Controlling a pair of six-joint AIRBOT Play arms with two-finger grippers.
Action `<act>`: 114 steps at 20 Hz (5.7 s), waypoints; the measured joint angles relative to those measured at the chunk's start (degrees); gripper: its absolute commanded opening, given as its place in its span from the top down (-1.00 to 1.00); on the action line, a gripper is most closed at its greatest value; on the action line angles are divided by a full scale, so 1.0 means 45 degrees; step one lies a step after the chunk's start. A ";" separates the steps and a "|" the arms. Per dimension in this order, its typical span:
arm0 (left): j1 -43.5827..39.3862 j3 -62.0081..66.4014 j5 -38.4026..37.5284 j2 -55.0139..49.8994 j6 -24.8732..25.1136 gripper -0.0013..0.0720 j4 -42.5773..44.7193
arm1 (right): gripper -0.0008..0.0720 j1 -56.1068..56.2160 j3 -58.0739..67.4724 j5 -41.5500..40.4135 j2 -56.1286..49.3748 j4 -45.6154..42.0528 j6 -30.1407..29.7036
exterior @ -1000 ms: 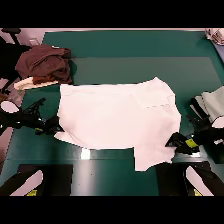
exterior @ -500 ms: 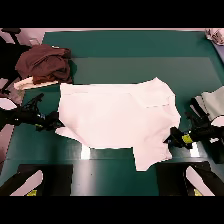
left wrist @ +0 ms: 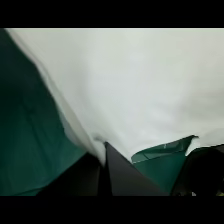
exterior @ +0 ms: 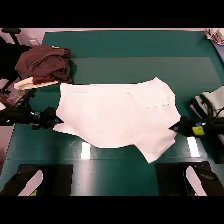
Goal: Fold the shirts.
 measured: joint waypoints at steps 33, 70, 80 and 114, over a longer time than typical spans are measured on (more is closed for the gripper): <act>-0.0379 0.4114 0.8786 -0.7261 0.0209 0.90 -0.2676 | 0.90 0.2759 1.3605 -0.2550 -1.3765 -0.0617 0.1107; -0.6169 1.0899 0.3740 -0.8981 0.1860 -0.06 0.7708 | -0.98 -0.0194 0.9355 -0.1637 -1.4231 0.1175 -0.5513; -0.6237 1.0904 0.3750 -0.9768 0.1831 0.01 0.6445 | -0.93 0.0447 0.8417 -0.3497 -1.3517 0.0612 -0.5542; -0.8267 1.0894 0.6178 -1.3265 0.2200 0.76 0.3580 | 0.91 0.7946 1.5684 -0.2657 -1.1774 0.2448 0.2623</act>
